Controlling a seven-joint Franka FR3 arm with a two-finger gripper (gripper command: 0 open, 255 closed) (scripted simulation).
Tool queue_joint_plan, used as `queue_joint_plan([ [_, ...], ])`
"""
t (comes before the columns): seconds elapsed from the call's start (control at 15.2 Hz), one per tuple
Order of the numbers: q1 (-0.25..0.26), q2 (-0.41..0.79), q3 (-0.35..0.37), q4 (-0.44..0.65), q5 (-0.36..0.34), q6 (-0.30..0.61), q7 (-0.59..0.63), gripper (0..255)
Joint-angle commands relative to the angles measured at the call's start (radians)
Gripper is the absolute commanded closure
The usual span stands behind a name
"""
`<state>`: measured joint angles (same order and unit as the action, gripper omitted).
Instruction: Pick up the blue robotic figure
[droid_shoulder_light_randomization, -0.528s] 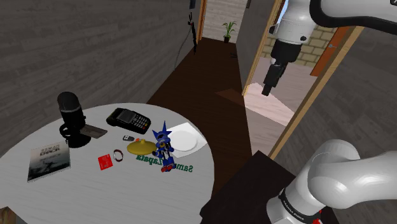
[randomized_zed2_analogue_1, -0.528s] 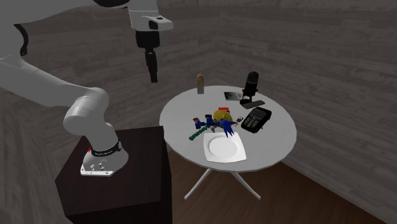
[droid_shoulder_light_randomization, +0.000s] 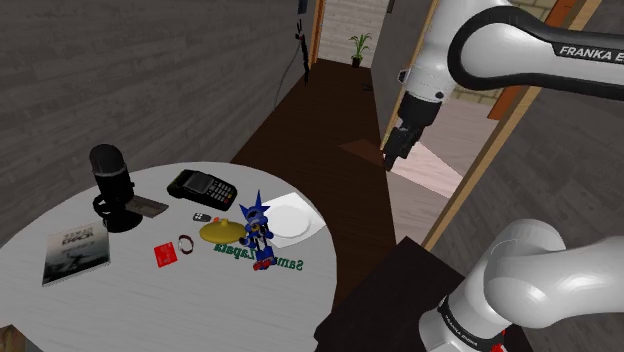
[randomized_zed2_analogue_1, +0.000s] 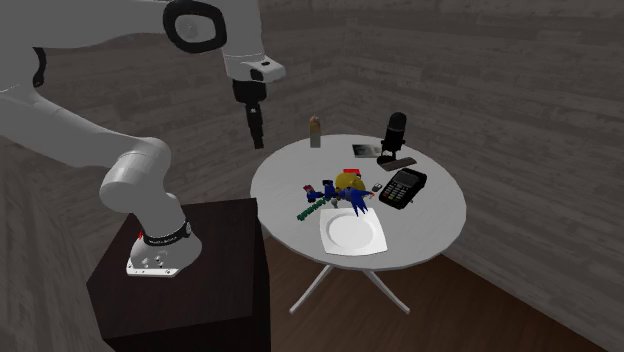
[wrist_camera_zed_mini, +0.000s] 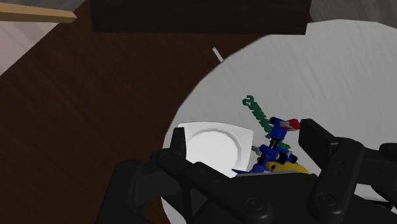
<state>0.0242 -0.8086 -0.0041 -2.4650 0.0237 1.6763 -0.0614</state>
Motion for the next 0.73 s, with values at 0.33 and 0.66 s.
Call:
queue_joint_plan([
  [0.33, 0.016, 0.096, 0.042, -0.155, 0.09, 0.316, 0.092, 0],
  [0.66, 0.038, 0.233, 0.075, -0.208, 0.159, 0.555, 0.142, 0],
])
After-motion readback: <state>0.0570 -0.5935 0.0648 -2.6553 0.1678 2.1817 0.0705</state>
